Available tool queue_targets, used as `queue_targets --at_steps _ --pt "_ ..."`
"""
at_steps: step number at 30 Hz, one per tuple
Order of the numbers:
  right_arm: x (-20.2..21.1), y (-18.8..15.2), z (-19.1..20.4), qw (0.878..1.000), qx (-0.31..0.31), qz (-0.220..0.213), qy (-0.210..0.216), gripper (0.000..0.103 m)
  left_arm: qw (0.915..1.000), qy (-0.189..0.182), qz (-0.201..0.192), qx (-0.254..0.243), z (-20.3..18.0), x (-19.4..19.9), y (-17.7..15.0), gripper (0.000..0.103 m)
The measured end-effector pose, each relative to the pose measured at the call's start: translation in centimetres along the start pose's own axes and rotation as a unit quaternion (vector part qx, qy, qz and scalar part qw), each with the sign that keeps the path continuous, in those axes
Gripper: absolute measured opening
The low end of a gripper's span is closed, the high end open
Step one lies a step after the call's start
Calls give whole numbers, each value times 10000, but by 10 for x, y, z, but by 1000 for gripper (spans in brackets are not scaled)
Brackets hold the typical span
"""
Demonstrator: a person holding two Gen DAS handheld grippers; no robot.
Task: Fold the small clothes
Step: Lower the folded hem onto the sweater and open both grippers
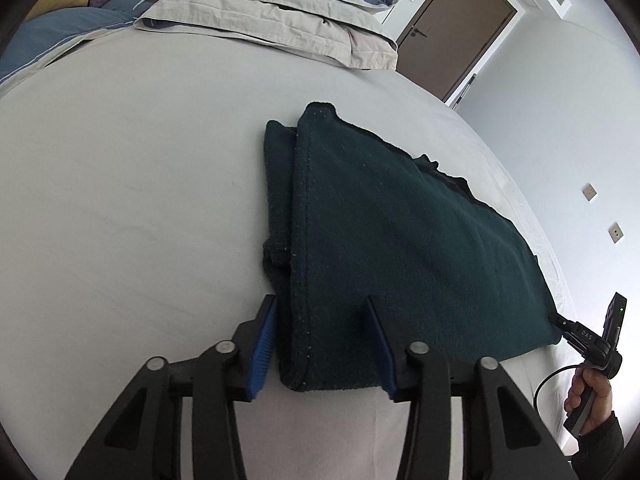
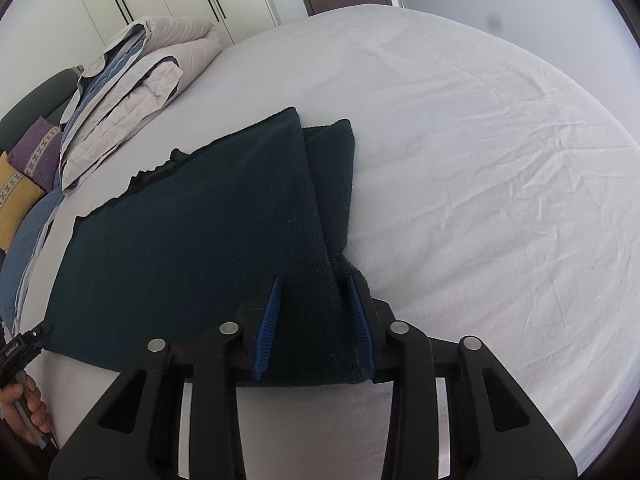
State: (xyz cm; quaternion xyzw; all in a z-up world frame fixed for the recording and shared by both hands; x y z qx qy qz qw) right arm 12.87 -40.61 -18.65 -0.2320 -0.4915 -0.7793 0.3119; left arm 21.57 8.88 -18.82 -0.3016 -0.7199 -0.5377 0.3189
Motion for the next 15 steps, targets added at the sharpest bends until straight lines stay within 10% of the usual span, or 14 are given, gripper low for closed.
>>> queue_targets --at_steps 15 --pt "9 -1 11 9974 573 45 -437 5 9990 295 -138 -309 -4 4 -1 11"
Point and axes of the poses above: each gripper's, at about its wrist camera, not at the fingertips, and x roughly against the way its jaws point, z to its left, y to its top, the point moved 5 cm from there along -x, roughly the way its jaws point, and after that the axes turned 15 degrees about y, right-handed, at the moved point
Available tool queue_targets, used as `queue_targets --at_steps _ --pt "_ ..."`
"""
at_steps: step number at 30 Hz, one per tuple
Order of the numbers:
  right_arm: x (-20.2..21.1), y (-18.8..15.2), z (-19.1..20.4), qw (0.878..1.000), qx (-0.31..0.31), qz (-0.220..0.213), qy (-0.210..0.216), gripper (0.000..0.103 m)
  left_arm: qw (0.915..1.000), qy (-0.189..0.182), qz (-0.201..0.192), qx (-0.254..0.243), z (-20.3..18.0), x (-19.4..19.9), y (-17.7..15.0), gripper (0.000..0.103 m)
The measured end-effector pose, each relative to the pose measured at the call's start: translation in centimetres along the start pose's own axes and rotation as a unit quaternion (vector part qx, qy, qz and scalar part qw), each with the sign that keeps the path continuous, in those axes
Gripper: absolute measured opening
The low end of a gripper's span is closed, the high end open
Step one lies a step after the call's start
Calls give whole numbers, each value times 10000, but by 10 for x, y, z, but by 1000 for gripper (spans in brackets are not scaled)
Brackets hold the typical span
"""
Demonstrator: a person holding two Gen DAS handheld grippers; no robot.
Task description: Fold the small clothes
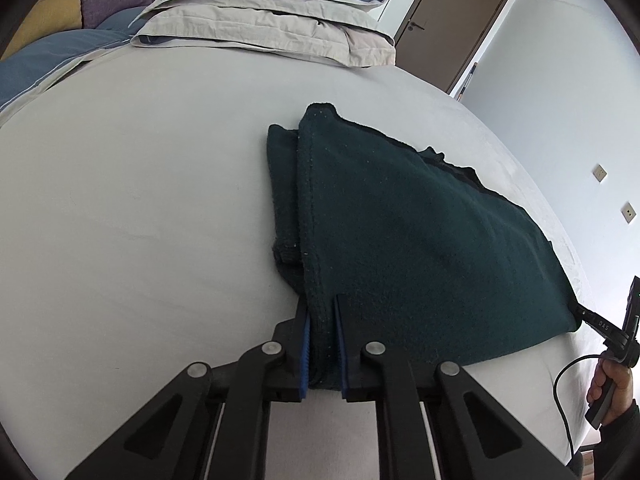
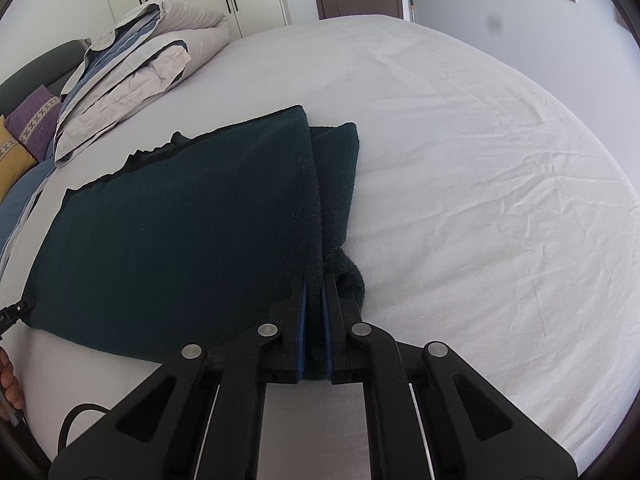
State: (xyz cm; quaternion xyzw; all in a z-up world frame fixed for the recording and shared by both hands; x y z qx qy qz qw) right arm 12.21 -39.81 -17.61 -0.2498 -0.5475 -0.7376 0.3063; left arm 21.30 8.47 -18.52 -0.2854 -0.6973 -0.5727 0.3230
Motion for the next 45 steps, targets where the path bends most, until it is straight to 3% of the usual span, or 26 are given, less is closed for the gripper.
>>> queue_targets --at_steps 11,18,37,40,45 --pt "19 -9 -1 9999 -66 -37 -127 5 9990 193 -201 -362 -5 16 -6 10" --pt "11 -23 -23 9985 -540 -50 96 5 9991 197 -134 -341 5 16 -23 8" --pt "-5 -21 -25 9984 -558 33 91 5 9988 216 -261 -345 7 20 -35 8" --pt "-2 -23 -24 9982 -584 -32 102 5 9991 215 -244 -283 9 19 -35 13" --pt "3 -26 -26 9966 -762 -145 277 6 9998 132 -127 24 21 20 -33 39"
Point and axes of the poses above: each gripper's, at about its wrist camera, not at the fingertips, and x roughly against the way its jaws point, z to its left, y to its top, the point moved 5 cm from there along -x, roughly the way its jaws point, and after that the axes turned 15 degrees about y, right-handed, at the moved point
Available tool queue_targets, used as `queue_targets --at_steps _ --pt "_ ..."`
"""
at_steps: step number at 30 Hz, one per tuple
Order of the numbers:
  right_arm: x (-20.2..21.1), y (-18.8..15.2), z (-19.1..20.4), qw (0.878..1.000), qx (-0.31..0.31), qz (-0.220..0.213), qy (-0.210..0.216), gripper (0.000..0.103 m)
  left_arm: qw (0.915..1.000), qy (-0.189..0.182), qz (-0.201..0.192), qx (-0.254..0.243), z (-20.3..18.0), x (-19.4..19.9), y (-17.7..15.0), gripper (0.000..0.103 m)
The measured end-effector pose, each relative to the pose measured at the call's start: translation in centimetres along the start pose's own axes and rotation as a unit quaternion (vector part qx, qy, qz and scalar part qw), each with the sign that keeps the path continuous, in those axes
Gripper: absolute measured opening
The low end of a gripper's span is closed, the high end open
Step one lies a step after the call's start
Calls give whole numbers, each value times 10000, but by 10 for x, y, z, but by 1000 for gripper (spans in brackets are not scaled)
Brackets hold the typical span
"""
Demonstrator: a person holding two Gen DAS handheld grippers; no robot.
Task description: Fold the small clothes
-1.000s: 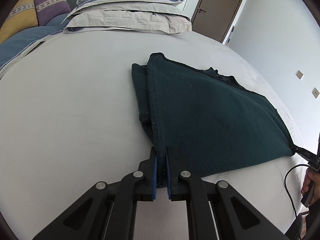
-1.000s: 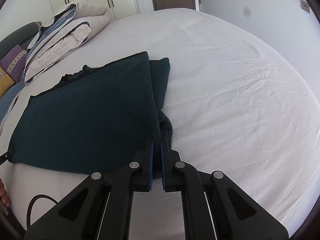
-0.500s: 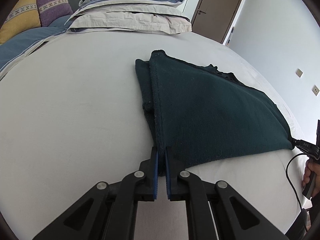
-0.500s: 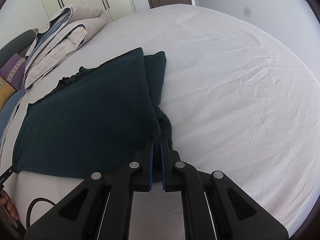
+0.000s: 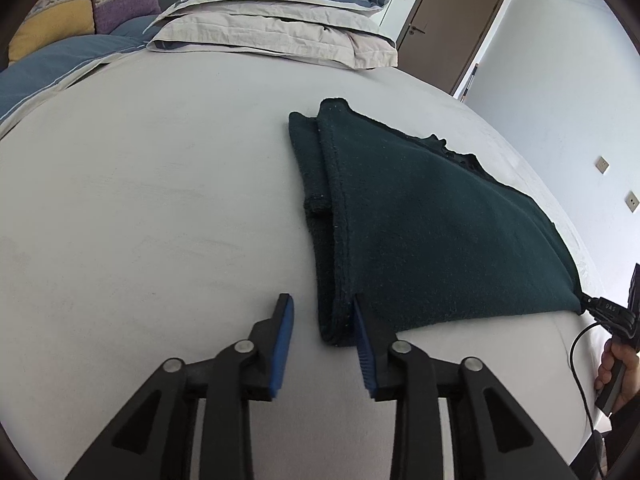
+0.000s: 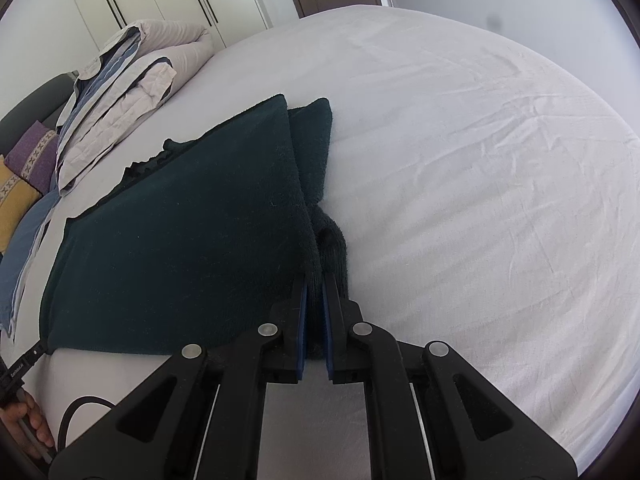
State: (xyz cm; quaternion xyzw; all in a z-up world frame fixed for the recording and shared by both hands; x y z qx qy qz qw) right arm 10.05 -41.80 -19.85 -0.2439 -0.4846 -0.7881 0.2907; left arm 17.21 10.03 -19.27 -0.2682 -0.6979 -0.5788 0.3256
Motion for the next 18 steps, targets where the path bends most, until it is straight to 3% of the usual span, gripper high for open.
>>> queue_targets --at_steps 6,9,11,14,18 --pt "10 -3 -2 9998 -209 -49 13 9 9995 68 52 305 14 16 3 50" --pt "26 -3 -4 9989 -386 -170 -203 25 9989 122 -138 424 21 31 12 51" --pt "42 1 1 9983 -417 -378 -163 26 9985 161 -321 414 19 39 25 56" --pt "52 15 18 9984 -175 -543 -55 26 9979 121 -560 297 5 42 46 61" --pt "36 34 36 9989 122 -430 -171 26 9972 -61 -739 -26 -32 37 74 64"
Point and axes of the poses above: each gripper's, at about its wrist camera, not at the fingertips, and x roughly against the way its jaws point, z to its left, y to its top, the point moved 5 cm from there along -x, roughly the way its jaws point, and after that the axes turned 15 degrees about y, right-handed, at the moved point
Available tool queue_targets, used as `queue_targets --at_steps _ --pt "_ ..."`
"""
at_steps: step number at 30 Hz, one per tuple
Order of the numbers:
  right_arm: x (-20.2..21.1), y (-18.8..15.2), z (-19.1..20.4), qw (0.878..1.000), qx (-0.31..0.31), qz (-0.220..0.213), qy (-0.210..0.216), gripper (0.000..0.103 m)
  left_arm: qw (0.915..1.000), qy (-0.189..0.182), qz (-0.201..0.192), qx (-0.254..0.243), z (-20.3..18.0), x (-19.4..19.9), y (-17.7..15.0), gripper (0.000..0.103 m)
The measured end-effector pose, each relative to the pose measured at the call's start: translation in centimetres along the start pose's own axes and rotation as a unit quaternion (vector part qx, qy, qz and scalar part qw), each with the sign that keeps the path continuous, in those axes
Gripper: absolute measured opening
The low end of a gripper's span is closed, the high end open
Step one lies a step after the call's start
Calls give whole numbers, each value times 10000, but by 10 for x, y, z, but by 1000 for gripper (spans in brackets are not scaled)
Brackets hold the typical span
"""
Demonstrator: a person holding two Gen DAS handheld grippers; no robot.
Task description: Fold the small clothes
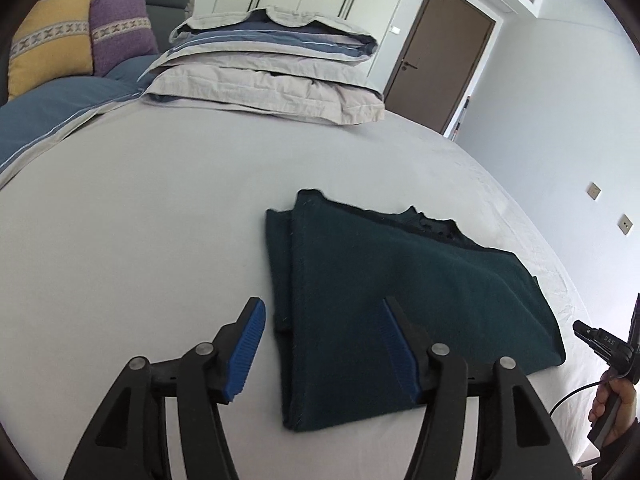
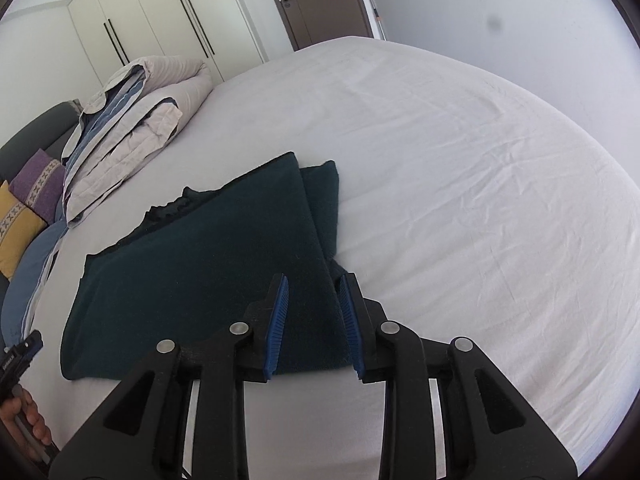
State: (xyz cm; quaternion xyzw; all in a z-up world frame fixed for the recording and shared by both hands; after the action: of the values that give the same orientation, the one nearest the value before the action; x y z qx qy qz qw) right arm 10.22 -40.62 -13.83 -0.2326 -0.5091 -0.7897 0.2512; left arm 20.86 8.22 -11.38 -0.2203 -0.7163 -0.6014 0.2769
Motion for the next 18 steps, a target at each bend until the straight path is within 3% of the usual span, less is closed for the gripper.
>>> queue_targets --at_steps 5,6,8,11,18 --pt "-49 -15 -12 9958 165 800 -421 26 9991 -143 98 -391 -35 -8 -3 66" --pt "-49 -19 -12 9961 189 754 -408 24 9988 -114 143 -451 -37 -10 -9 66" --pt "-45 -26 -12 9964 250 714 -394 5 9985 -116 293 -456 -35 -15 -20 66" --pt "-35 -30 -11 9973 261 579 -362 4 9978 -115 550 -355 -29 -25 -34 66" --pt "-37 -40 -19 9977 53 655 -142 5 9976 -104 519 -456 -28 -23 -37 66"
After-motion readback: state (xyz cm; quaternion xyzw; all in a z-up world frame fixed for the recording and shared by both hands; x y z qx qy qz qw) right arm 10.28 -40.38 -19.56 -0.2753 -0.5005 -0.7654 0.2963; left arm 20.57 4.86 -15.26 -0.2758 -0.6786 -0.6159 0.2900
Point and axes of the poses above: each gripper's, at about its wrist camera, not at the fingertips, and x roughly against the way its jaws point, z to its left, y to its top, the point moved 5 cm from there along -x, roughly the way its jaws point, and after that the axes turned 15 degrees about y, right-handed, at the moved point
